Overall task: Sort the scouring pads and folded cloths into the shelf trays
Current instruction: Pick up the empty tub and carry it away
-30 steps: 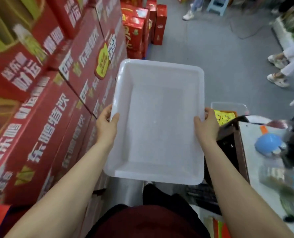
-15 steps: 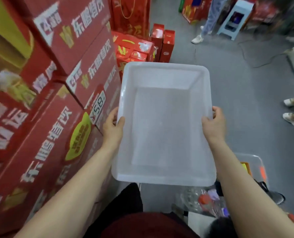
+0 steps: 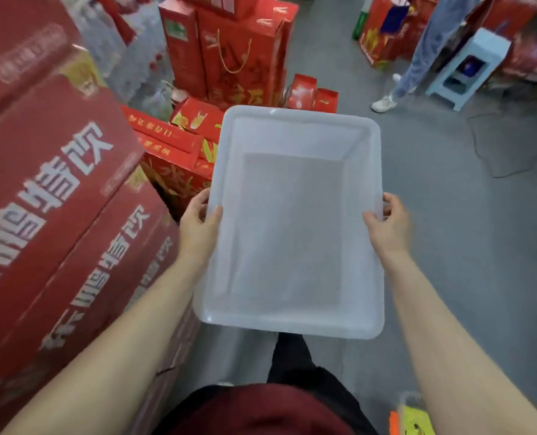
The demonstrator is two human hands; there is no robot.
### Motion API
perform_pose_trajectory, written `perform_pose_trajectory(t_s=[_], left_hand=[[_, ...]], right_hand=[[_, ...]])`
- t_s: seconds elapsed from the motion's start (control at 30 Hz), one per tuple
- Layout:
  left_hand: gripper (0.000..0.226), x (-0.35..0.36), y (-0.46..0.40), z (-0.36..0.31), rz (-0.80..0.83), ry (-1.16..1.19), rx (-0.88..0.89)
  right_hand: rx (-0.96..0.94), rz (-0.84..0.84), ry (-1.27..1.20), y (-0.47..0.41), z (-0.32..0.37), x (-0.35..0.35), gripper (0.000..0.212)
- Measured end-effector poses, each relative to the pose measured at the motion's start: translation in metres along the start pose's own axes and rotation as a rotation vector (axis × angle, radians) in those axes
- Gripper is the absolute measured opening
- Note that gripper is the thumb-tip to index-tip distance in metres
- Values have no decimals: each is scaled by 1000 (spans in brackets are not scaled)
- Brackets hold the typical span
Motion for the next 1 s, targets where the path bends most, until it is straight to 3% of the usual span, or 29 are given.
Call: perform_pose_trajectory(t_s=[0.23,0.4,0.7,1.0], left_hand=[[45,56,-105,-22,-302,3,-114],[43,63,-167,-22,-526,30,-203],[47,72,-267,21,-764,129,-390],[62,94,-311,61,-944,263,-555]], right_hand=[[-229,335,20,-170,95,157,39],[-429,549,92,-232,180,278,40],[-720,796,158,-262,278,472,38],[-916,1010,249,-249,310,614,32]])
Point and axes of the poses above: each hand's wrist, its own y-axis away from the middle knuckle, its own x-axis out of the palm, z = x × y, the point moved 6 cm from there along -y, towards the middle knuckle, and after that the axes turned 13 degrees about -z, right-handed, at the moved point
